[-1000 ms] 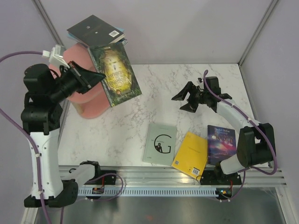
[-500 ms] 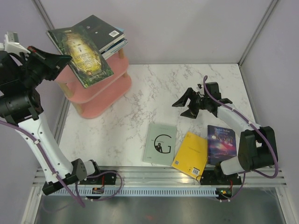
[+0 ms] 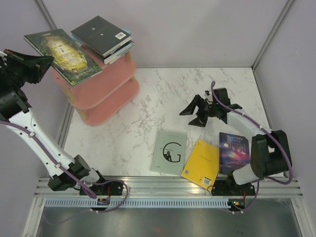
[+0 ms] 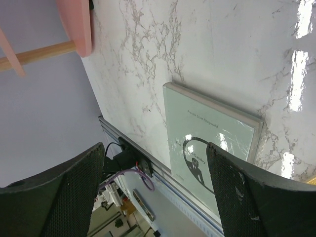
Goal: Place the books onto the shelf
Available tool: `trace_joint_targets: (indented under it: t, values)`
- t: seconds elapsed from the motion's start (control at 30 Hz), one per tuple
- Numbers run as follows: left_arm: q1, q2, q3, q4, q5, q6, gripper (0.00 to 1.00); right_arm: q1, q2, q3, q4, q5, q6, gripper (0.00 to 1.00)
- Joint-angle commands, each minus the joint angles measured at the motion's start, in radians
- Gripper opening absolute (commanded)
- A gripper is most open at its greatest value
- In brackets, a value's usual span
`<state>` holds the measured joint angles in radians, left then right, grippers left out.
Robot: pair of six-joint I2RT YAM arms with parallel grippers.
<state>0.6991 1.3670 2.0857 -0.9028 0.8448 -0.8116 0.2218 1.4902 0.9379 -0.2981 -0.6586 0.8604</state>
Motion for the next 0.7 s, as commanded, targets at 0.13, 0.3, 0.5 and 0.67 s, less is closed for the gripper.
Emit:
trace_joint_targets:
  t: [0.13,0.3,0.5,0.67]
  values:
    - [0.12,0.056,0.076,0.117,0.08,-0.092,0.02,0.037,0.021,0.021,0.04,-0.021,0.006,0.87]
    - [0.122,0.078,-0.005,0.125,0.091,-0.06,0.02,0.037,0.051,0.015,0.051,-0.026,-0.008,0.87]
    - [0.117,0.084,-0.095,0.108,0.077,-0.038,0.02,0.037,0.102,0.035,0.071,-0.036,-0.003,0.87]
    - [0.115,0.089,-0.166,0.056,0.017,-0.02,0.02,0.042,0.142,0.064,0.071,-0.047,0.0,0.87]
